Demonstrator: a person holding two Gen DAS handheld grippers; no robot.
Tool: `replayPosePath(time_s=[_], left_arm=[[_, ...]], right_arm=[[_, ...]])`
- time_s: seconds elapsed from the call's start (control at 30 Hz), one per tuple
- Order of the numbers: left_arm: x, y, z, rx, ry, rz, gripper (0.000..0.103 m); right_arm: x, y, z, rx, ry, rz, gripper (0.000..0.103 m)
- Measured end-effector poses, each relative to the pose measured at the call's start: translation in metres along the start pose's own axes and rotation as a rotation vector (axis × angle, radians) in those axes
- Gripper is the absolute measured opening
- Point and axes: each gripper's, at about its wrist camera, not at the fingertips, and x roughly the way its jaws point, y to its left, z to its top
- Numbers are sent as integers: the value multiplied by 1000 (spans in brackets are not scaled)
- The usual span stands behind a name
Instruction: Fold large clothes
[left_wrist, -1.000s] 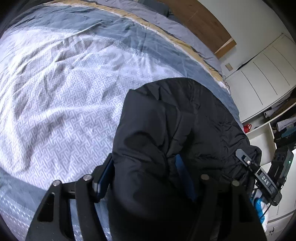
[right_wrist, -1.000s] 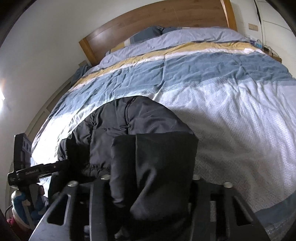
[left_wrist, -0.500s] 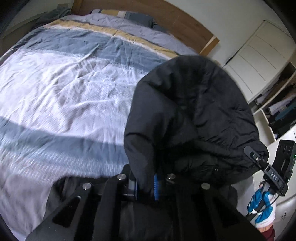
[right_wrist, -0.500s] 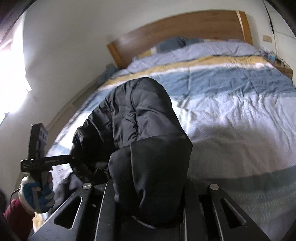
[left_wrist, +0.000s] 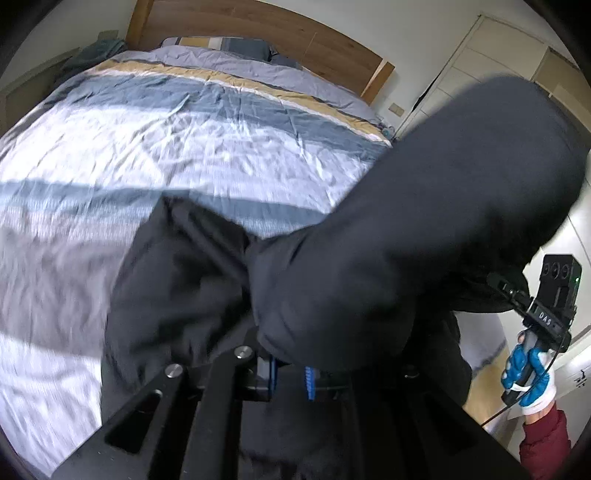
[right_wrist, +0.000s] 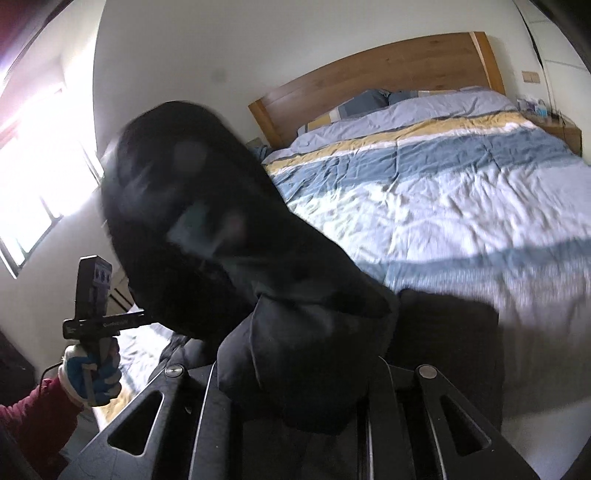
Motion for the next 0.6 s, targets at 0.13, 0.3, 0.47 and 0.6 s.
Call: replayPosePath(time_s=[0.13, 0.3, 0.47, 0.6], left_arm=[[-10, 6, -34, -14, -12, -18, 10], [6, 18, -70, -17, 23, 25, 10], [23, 31, -92, -60, 65, 65, 6], [15, 28, -95, -61, 59, 81, 6]], right_arm=[[-15, 7, -32, -22, 8, -13, 23], [-6, -1, -67, -49, 69, -74, 28], [6, -18, -93, -18, 117, -99, 32], [-6, -12, -94, -31, 115, -111, 38]])
